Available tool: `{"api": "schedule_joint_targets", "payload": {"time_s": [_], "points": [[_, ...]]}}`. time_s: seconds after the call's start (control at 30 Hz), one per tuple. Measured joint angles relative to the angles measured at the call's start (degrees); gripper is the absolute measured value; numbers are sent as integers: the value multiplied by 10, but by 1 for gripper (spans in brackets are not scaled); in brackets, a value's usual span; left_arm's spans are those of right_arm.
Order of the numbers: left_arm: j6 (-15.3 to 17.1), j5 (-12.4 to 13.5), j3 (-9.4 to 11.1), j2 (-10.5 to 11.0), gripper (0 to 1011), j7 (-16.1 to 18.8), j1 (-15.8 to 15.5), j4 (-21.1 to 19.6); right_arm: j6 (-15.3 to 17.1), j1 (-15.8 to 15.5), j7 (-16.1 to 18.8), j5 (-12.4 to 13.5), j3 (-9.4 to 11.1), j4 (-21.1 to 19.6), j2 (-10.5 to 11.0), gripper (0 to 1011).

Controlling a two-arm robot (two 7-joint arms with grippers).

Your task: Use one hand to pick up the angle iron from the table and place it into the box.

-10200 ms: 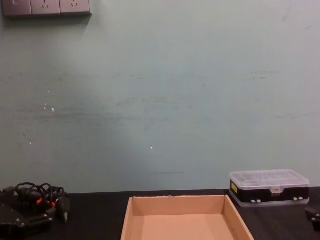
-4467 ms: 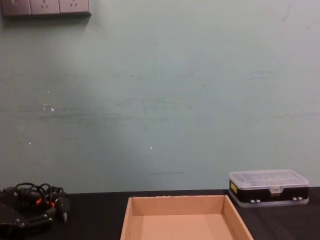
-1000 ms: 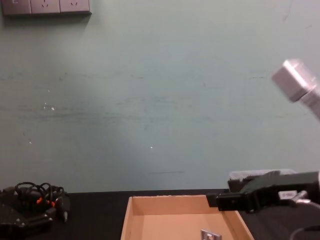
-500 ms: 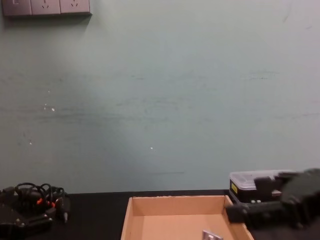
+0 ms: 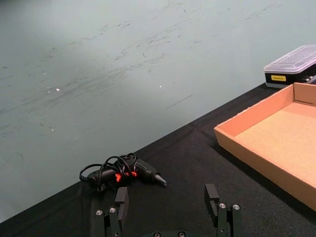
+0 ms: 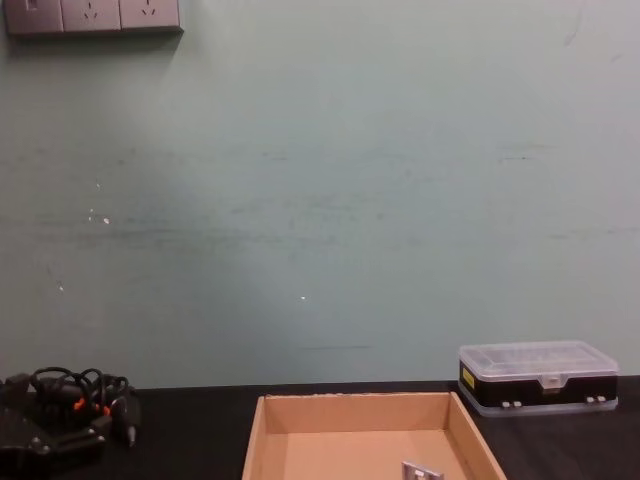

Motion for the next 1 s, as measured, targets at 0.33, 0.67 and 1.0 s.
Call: {"api": "schedule_joint_targets", "payload": {"time_s": [0.33, 0.67, 1.0], "points": [[0, 0, 0, 0, 1011, 0, 0, 0, 17, -57, -11, 17, 7, -24, 37, 1003], [0, 0, 0, 0, 1011, 0, 0, 0, 24, -54, -10, 12, -28, -6, 38, 1003], [0, 0, 0, 0, 1011, 0, 0, 0, 26, -29, -5, -1, -49, 11, 33, 1003]]}}
